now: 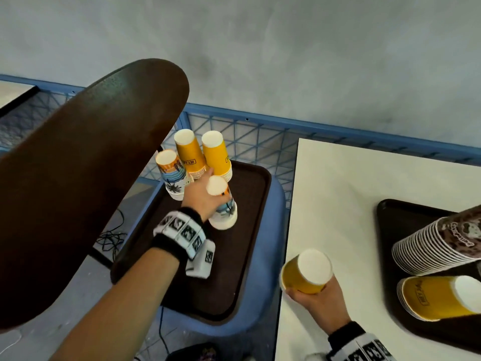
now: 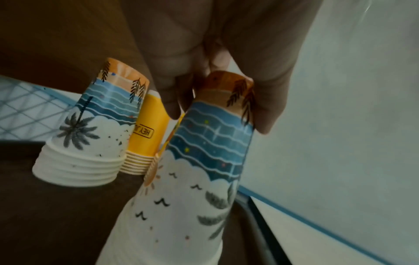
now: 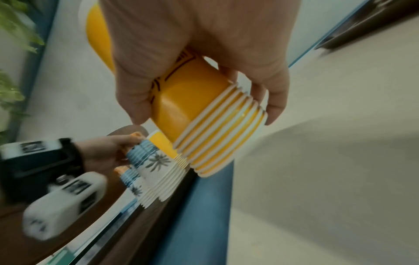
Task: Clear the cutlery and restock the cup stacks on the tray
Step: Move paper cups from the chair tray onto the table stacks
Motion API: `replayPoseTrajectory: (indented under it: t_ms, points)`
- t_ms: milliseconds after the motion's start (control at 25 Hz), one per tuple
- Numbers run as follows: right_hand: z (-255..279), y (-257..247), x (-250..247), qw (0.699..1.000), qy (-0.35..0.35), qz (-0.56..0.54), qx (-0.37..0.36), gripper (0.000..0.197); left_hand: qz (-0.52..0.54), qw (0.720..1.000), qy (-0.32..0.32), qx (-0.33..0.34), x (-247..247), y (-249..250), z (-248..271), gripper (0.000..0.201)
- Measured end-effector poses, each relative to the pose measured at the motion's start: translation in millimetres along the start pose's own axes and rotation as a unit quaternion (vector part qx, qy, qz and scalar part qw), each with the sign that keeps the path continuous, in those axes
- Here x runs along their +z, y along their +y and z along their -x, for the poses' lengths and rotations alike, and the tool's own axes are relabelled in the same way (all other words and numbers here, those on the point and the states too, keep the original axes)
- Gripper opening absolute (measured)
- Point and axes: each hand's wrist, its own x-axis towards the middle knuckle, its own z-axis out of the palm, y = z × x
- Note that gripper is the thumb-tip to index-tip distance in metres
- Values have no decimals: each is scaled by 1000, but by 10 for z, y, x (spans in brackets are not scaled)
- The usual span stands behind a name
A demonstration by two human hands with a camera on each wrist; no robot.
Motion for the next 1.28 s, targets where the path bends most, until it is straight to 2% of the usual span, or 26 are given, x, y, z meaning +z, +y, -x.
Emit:
replayPoseTrajectory:
  t_ms: [40,120,200,280,320,440,600,680,800,920,1040,1120,1200,1280]
  points:
    - [14,42,-81,1000,11,6,11,84,36,999,-2,-5,52,-33,162,91]
    - [44,74,-228,999,22,12,29,77,104,994,9,-37,175,-174,395,94]
    - [106,68,-353,999,38,21,32,67,118,988,-39,-87,341,-315,489,84]
    - [196,55,-428,998,55,22,27,67,107,981,-100,-124,521,-412,503,79]
    - [245,34,-448,998,61,19,26,71,110,980,-105,-131,589,-413,509,80]
    - [402,28,-451,997,74,9,31,80,108,984,-54,-130,685,-389,471,78]
    - [635,-7,-566,996,89,4,28,70,68,989,-30,-124,646,-313,476,76]
    - [736,1,-680,995,92,6,28,71,54,991,-11,-125,603,-278,558,72]
    - [897,9,-871,993,119,-6,12,72,120,987,17,-103,556,-187,699,66]
    - [1046,-137,-1232,982,177,-63,-4,77,214,976,-3,-46,597,91,919,67]
    - [1006,-380,-1764,959,252,-112,-68,75,285,957,-48,8,684,580,1245,55]
    - [852,-400,-2102,947,290,-110,-90,88,328,940,-92,27,778,904,1464,53]
    - [677,-344,-2356,948,289,-102,-89,89,354,927,-123,27,933,1202,1683,52]
    - [528,-251,-2474,959,257,-89,-83,88,356,923,-145,25,1114,1440,1868,57]
